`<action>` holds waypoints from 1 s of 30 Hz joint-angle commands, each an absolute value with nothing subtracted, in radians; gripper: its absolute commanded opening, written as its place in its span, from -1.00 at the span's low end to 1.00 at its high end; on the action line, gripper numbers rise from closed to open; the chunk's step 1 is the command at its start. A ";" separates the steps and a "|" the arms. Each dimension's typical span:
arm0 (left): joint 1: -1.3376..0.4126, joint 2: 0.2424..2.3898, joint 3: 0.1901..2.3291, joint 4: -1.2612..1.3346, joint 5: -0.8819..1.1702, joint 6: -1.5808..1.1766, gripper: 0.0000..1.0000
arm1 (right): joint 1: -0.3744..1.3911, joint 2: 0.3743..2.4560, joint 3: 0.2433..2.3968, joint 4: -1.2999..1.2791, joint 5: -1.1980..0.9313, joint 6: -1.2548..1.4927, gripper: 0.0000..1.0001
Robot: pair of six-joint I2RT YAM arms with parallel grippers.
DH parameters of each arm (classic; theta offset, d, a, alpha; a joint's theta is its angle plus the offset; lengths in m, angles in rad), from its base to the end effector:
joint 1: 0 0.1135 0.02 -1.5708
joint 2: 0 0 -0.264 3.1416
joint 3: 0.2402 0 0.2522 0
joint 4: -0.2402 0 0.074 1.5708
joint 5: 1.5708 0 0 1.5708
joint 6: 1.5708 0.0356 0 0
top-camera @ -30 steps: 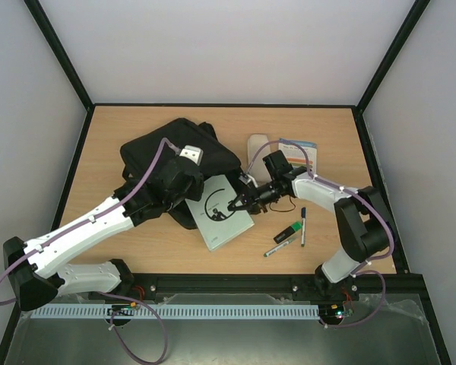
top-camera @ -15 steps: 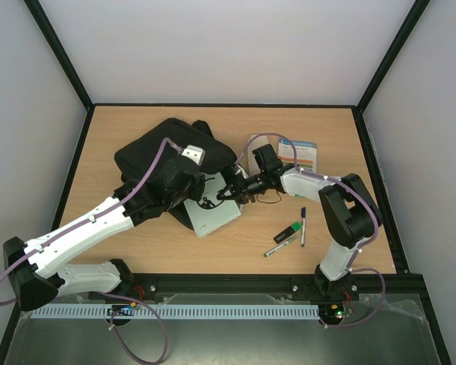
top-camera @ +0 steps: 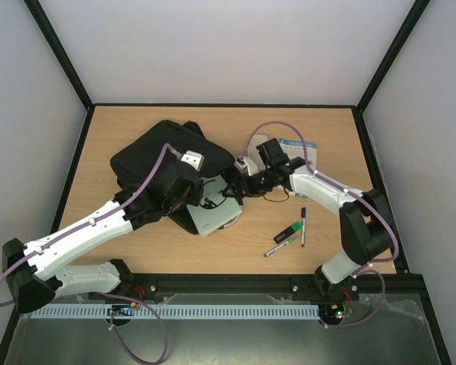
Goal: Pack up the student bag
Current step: Place the book in the student bag, then adjust the student bag at the center of the board.
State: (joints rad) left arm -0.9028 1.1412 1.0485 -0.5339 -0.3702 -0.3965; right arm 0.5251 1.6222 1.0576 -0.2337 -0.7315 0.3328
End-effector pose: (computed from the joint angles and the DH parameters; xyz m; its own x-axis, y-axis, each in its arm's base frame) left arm 0.1627 -0.1854 0.3277 -0.5476 0.1128 -0.8291 0.3674 0.9227 -0.1171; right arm 0.2847 0.1924 0.2248 -0.8393 -0.2053 -0.5033 -0.5314 0.5050 0.6801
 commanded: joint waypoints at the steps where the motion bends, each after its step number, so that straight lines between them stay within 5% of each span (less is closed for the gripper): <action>1: -0.902 1.094 1.028 -0.464 -0.396 -0.395 -0.95 | 0.531 1.535 1.095 -0.428 -0.590 0.134 0.35; 12: -0.903 1.056 0.973 -0.458 -0.406 -0.388 -0.95 | 0.531 1.432 1.215 -0.450 -0.434 -0.279 0.34; 30: -0.902 1.003 0.937 -0.477 -0.403 -0.423 -0.95 | 0.603 1.705 1.447 -0.442 -0.508 -0.568 0.26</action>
State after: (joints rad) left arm -0.9028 1.0386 0.9386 -0.5072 -0.3702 -0.4095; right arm 0.5854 1.6760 1.4109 -0.4236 -0.4927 -0.5137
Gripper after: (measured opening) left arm 0.026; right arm 0.629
